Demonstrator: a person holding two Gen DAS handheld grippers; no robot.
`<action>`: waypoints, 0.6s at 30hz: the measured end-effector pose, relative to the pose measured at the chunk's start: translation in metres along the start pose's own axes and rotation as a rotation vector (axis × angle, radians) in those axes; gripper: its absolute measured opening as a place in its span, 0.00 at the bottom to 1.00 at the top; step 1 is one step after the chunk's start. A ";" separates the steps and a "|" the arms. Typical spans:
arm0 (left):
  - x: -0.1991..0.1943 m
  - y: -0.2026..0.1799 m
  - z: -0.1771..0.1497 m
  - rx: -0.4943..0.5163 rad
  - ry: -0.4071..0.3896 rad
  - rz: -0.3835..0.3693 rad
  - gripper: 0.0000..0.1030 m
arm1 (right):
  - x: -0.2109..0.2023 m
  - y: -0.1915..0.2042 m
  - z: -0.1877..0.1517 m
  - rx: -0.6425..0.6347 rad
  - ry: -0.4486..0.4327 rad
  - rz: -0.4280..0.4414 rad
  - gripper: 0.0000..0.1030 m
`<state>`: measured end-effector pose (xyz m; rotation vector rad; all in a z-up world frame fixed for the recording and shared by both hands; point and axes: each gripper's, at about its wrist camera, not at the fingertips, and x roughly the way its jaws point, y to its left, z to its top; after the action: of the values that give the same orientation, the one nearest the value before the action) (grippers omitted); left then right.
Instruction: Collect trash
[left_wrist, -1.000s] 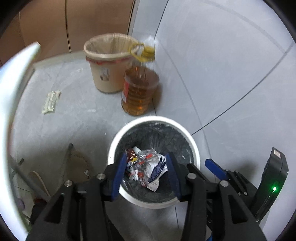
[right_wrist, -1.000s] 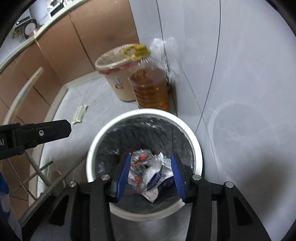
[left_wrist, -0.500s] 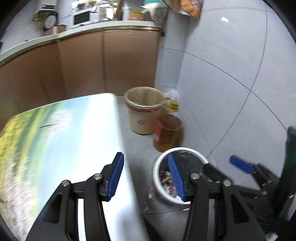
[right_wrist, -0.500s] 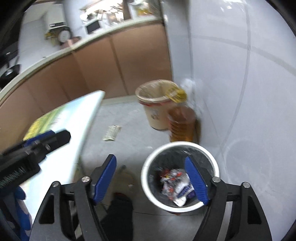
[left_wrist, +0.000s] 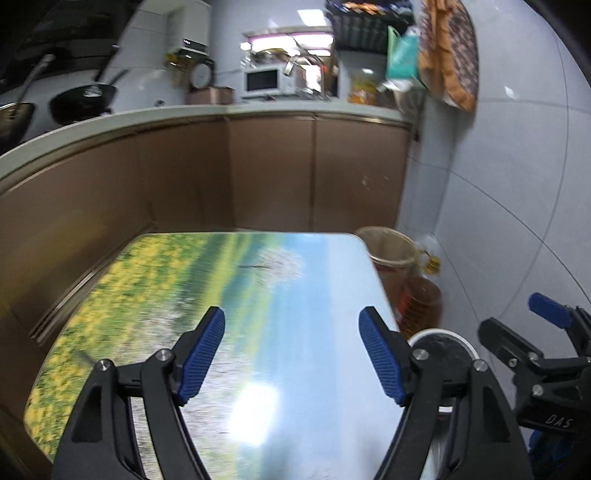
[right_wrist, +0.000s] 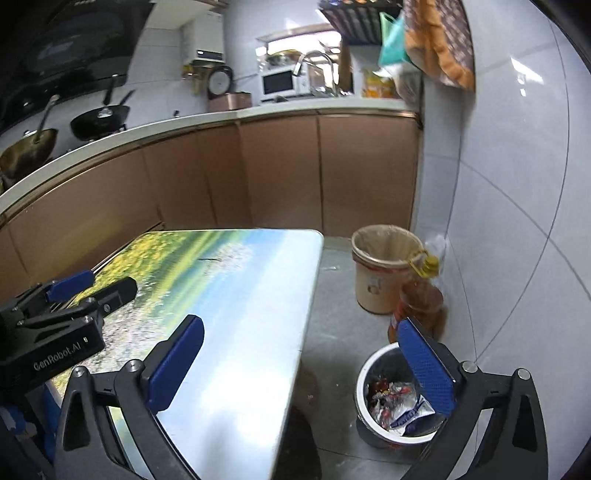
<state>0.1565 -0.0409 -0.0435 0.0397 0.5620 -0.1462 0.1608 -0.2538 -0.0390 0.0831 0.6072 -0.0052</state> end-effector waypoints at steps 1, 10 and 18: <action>-0.004 0.004 0.000 -0.005 -0.011 0.011 0.74 | -0.003 0.005 0.001 -0.007 -0.006 0.000 1.00; -0.052 0.036 -0.011 -0.049 -0.095 0.090 0.82 | -0.042 0.034 -0.003 -0.094 -0.068 -0.042 1.00; -0.084 0.038 -0.018 -0.052 -0.157 0.141 0.88 | -0.078 0.041 -0.009 -0.125 -0.149 -0.126 1.00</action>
<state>0.0826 0.0085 -0.0138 0.0176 0.4047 0.0032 0.0933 -0.2135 0.0011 -0.0764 0.4623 -0.0941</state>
